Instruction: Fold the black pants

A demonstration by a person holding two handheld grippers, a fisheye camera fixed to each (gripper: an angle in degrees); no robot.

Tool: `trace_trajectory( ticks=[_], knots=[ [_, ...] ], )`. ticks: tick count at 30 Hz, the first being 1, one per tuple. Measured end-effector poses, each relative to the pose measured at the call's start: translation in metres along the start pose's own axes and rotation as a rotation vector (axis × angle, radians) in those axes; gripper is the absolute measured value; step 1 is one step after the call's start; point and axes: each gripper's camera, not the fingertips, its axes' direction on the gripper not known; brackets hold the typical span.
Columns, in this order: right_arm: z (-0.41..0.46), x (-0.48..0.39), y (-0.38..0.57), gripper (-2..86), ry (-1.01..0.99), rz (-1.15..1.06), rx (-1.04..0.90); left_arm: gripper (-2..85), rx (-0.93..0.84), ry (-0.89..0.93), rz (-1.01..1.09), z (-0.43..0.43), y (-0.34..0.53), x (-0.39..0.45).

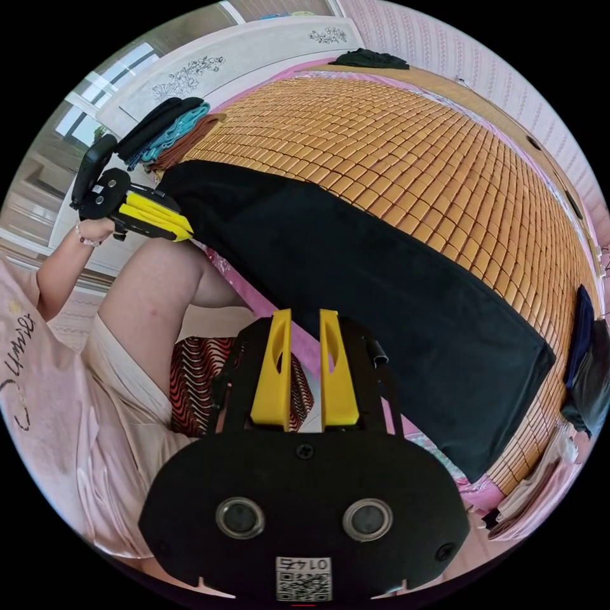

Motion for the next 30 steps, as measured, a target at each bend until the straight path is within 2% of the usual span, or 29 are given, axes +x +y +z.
trace_trajectory(
  ticks=[4, 6, 11, 14, 19, 22, 30],
  knots=[
    [-0.007, 0.009, 0.027, 8.2, 0.062, -0.009, -0.004, -1.0, -0.029, -0.004, -0.020, 0.016, -0.013, 0.005],
    [-0.021, 0.031, 0.045, 8.5, 0.114, 0.058, 0.026, -1.0, -0.030, -0.006, -0.026, 0.020, -0.018, 0.008],
    [-0.080, 0.165, 0.138, 11.7, 0.316, 0.541, 0.169, -1.0, -0.040, -0.014, -0.010, 0.031, -0.030, 0.016],
    [-0.097, 0.228, 0.176, 12.6, 0.392, 0.698, 0.196, -1.0, -0.049, -0.023, 0.001, 0.036, -0.037, 0.020],
    [-0.105, 0.295, 0.193, 12.0, 0.378, 0.774, 0.259, -1.0, -0.083, -0.055, 0.042, 0.043, -0.049, 0.028],
    [-0.097, 0.328, 0.197, 7.3, 0.317, 0.792, 0.205, -1.0, -0.089, -0.074, 0.060, 0.045, -0.054, 0.030],
    [-0.110, 0.364, 0.202, 2.8, 0.348, 0.676, 0.110, -0.9, -0.061, -0.052, 0.171, 0.047, -0.052, 0.039]
  ],
)
